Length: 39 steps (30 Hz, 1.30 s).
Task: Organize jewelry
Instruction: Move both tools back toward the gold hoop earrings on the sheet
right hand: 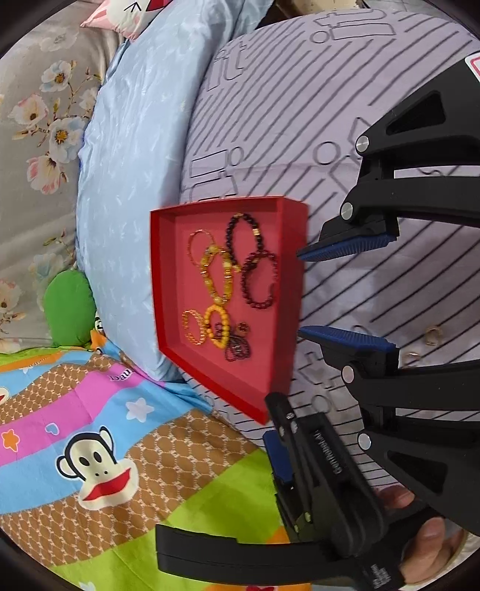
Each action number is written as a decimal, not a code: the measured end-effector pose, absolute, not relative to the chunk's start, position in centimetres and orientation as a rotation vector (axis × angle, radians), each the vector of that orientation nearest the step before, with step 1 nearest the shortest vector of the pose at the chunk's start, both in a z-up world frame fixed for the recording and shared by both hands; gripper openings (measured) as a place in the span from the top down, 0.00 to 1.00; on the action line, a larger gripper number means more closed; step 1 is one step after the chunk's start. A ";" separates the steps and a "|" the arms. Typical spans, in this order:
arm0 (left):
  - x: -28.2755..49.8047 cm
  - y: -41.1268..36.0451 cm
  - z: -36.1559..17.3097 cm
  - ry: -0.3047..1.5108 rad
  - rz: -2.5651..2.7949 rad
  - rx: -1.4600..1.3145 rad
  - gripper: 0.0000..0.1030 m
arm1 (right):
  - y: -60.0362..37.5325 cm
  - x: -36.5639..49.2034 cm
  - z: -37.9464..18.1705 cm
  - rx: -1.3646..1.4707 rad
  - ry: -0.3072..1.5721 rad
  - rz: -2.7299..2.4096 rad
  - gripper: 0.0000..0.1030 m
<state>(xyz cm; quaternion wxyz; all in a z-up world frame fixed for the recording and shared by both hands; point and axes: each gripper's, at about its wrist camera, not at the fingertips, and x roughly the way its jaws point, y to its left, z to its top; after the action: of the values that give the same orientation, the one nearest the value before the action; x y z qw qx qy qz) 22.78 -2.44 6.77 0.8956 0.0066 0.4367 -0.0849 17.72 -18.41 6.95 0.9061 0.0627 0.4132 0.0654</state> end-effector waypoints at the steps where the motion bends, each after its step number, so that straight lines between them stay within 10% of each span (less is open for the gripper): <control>1: 22.2 -2.2 6.5 0.911 -0.172 0.013 0.56 | -18.4 17.0 6.5 0.130 0.867 0.137 0.65; 39: 13.4 0.8 1.2 1.027 -0.115 0.020 0.55 | -13.2 11.9 -0.7 0.009 0.995 0.185 0.84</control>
<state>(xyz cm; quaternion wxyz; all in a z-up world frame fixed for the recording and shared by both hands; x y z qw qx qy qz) 13.43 0.76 1.20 0.8694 0.0096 0.4910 -0.0551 11.87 -13.24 -0.71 0.8748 0.0045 0.4763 0.0885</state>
